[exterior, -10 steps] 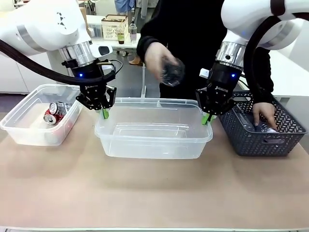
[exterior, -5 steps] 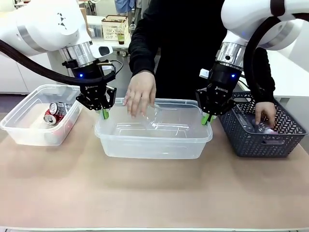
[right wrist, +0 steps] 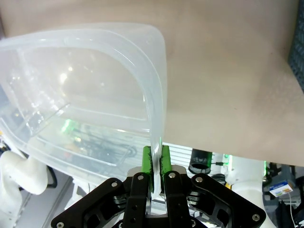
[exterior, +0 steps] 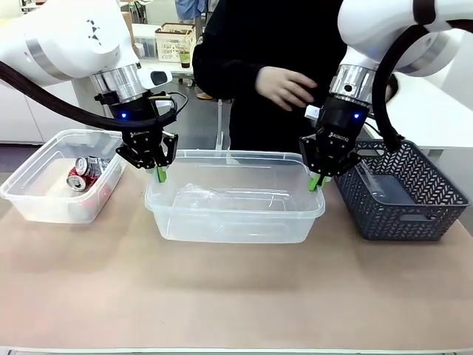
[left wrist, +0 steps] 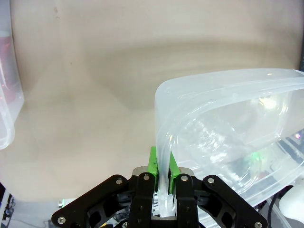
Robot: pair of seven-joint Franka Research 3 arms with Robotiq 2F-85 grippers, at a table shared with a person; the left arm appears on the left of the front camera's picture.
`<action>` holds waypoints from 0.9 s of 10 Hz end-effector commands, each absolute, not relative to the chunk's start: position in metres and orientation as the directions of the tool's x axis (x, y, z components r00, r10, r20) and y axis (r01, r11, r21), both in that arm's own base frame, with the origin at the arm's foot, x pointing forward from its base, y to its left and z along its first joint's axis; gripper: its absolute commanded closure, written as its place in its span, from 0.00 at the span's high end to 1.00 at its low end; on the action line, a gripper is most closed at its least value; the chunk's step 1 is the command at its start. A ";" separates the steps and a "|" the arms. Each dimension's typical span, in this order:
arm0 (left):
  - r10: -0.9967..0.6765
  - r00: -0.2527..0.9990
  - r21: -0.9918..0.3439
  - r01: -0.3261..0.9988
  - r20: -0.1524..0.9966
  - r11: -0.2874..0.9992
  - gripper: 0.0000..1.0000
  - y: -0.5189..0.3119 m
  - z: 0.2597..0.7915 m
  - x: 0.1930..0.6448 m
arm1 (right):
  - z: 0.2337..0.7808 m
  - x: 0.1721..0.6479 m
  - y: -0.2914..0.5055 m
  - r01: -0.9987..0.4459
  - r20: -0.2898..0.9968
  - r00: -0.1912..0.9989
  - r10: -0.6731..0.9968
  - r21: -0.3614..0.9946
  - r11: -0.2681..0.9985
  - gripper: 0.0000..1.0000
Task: Sort the waste into each basket.
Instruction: Offer the picked Organizing box to the human.
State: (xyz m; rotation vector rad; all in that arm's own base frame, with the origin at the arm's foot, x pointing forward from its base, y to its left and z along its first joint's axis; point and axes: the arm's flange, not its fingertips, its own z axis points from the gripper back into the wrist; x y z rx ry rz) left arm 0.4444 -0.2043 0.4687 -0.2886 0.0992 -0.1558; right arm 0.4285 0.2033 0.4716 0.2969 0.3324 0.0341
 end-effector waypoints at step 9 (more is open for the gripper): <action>-0.163 0.983 -0.284 0.132 -0.087 0.950 0.00 -0.198 0.470 0.441 | 0.477 0.427 0.200 0.006 -0.309 0.947 0.089 0.293 0.956 0.00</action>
